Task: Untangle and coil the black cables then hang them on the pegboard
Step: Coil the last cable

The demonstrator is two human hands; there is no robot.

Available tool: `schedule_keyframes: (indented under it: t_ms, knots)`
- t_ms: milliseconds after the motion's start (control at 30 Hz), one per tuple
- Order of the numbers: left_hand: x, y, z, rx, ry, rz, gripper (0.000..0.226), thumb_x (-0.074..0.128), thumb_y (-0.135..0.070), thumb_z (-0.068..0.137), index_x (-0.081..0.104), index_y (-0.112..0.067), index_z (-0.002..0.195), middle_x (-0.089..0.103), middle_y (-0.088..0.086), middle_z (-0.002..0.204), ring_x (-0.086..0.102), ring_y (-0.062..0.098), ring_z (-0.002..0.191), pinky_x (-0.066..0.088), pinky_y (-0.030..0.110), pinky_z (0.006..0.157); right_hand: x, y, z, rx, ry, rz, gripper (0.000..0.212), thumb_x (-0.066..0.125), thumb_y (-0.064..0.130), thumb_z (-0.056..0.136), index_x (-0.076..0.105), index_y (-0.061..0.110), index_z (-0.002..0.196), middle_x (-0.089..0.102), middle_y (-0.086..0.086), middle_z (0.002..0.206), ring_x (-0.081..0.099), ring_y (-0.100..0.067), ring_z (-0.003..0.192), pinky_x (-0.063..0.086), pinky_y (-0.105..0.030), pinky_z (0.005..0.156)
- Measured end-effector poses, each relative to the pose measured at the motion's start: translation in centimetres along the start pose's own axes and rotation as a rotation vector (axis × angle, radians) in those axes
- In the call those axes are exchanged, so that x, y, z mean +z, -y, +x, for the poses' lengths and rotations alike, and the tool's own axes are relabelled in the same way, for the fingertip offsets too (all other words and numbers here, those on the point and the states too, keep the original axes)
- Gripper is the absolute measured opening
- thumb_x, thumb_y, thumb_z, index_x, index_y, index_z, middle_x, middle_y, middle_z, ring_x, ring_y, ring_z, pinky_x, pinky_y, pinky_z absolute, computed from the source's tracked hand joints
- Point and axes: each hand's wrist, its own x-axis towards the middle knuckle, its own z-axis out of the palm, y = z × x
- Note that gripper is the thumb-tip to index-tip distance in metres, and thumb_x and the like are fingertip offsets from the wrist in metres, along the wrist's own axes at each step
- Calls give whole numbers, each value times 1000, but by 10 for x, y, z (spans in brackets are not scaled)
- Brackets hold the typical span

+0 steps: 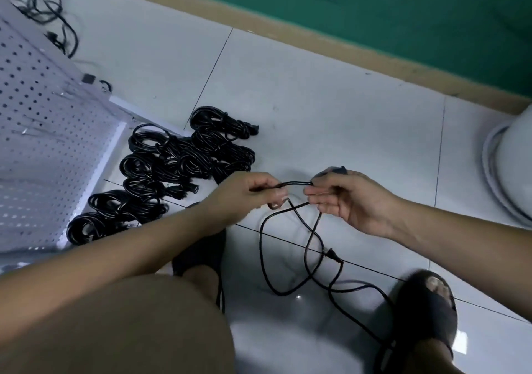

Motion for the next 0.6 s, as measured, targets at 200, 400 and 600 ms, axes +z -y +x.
schedule_keyframes:
  t_ms: [200, 400, 600]
  knots:
    - [-8, -87, -5, 58, -41, 60, 15, 75, -30, 100, 83, -17, 101, 75, 4, 81, 59, -1, 65, 42, 11, 59, -10, 45, -66, -160, 26, -261, 3, 76, 10, 95, 74, 10, 95, 79, -18, 108, 72, -21, 82, 56, -27, 69]
    - [-4, -196, -32, 184, -26, 138, 17, 80, -34, 96, 84, -18, 96, 70, 0, 75, 59, 7, 69, 44, 15, 64, -4, 71, -146, -446, 2, -595, 9, 67, 7, 104, 72, 3, 110, 77, -16, 95, 69, -23, 81, 56, -34, 78]
    - [-2, -295, -75, 352, -85, 189, 27, 79, -39, 96, 79, -12, 96, 66, -3, 79, 53, 9, 73, 40, 26, 70, 29, 98, -231, -747, -165, -656, 26, 50, 5, 106, 73, 18, 109, 60, 3, 77, 54, -14, 71, 45, -19, 65]
